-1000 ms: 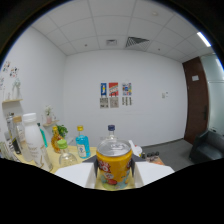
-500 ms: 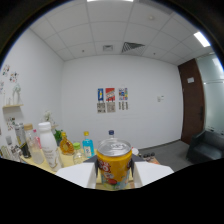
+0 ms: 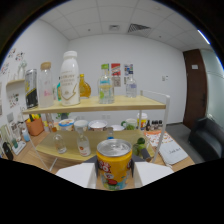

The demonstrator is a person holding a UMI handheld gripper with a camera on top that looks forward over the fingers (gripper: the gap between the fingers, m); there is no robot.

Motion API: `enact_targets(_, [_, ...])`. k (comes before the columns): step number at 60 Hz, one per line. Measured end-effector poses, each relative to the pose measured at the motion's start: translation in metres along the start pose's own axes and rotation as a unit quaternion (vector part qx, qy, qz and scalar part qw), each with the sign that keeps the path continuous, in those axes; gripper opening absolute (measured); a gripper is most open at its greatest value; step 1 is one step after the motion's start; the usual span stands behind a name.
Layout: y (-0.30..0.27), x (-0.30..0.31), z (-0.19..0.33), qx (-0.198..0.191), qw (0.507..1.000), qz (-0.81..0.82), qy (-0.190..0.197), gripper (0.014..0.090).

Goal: Make me a cup of Vodka Sunrise.

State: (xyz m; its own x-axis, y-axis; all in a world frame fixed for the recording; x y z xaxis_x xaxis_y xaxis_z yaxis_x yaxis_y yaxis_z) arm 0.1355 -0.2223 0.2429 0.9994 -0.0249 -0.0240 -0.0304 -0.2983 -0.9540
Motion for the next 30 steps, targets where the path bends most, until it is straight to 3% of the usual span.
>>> enact_targets(15, [0.041,-0.019,0.022,-0.025,0.975,-0.219,0.029,0.0511])
enact_targets(30, [0.041,-0.029,0.031,-0.009,0.87,-0.49,0.054,0.0509])
